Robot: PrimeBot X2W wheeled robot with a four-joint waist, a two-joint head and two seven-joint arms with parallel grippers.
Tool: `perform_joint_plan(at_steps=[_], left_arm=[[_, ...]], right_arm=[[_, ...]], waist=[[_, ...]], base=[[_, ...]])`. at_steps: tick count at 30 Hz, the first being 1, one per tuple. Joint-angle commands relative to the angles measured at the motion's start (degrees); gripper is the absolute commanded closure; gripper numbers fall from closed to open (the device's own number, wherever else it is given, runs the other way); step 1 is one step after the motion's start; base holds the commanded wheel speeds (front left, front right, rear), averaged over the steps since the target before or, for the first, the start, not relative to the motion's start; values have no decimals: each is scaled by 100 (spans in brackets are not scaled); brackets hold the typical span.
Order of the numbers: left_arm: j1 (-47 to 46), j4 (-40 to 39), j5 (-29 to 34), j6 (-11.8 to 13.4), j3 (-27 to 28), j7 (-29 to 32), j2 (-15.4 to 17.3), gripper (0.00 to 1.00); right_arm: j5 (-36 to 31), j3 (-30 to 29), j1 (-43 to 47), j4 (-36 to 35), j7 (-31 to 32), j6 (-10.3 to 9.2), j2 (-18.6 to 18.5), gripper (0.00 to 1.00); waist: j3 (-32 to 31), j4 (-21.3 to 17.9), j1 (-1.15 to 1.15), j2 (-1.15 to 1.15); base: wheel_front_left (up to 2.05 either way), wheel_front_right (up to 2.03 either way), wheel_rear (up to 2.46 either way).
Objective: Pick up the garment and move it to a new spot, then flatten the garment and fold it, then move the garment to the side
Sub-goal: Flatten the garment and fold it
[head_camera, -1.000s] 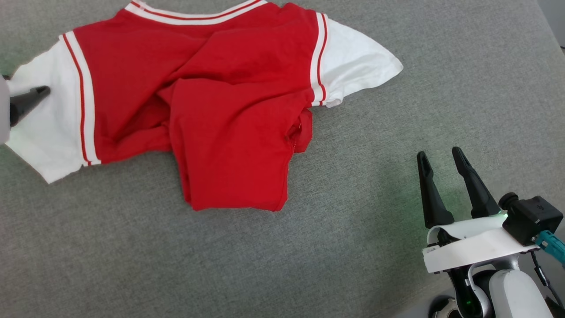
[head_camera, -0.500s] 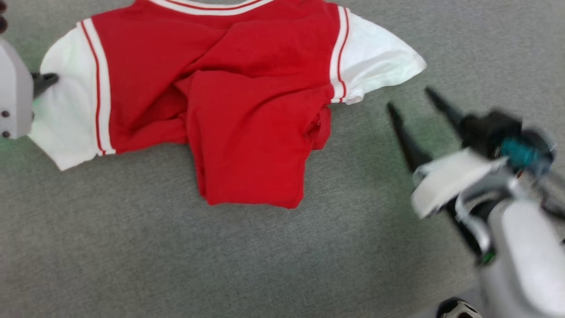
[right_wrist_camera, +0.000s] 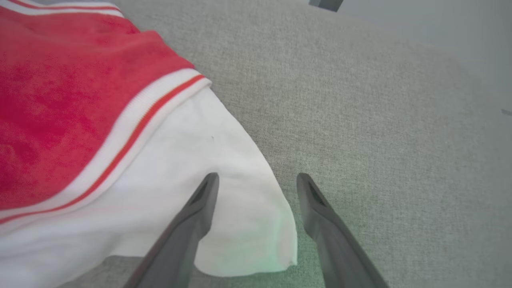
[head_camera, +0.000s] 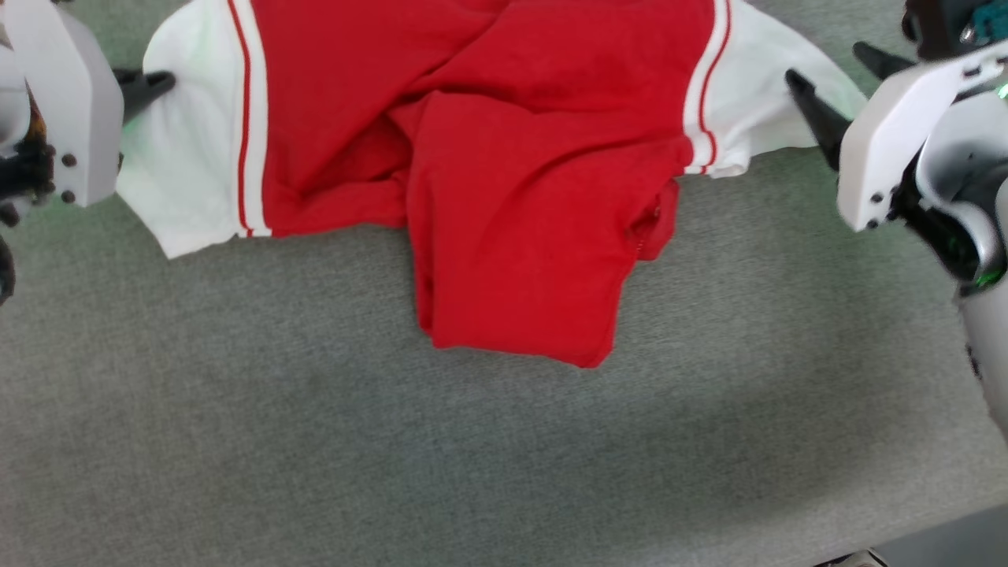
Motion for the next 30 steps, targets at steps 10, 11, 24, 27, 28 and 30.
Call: perform_joint_plan(at_steps=[10, 11, 24, 27, 28, 30], left_arm=[[200, -56, 131, 7, -220, 52, -176, 100], [201, -67, 129, 7, -220, 38, -191, 100], [311, 9, -231, -2, -176, -514, -450, 100], [290, 40, -394, -1, -135, -933, -513, 100], [285, 67, -421, -1, -122, -1106, -533, 100], [265, 129, -545, 2, -73, -1544, -549, 100]], right_arm=[[660, 650, -201, 1127, 634, -3, 59, 0], [721, 731, -214, 1148, 652, 8, 55, 0], [1244, 572, -469, 1312, 81, -16, -254, 100], [1282, 267, -641, 1269, -483, -10, -233, 100], [1204, 200, -708, 1270, -702, -10, -235, 100], [1019, -3, -832, 1343, -1156, -10, -276, 100]], waist=[[240, 213, 0, 0], [241, 210, 0, 0], [-82, 338, 0, 0], [-249, 438, 0, 0], [-324, 484, 0, 0], [-459, 573, 0, 0]], base=[[0, 0, 0], [0, 0, 0], [0, 0, 0], [0, 0, 0], [0, 0, 0], [0, 0, 0]])
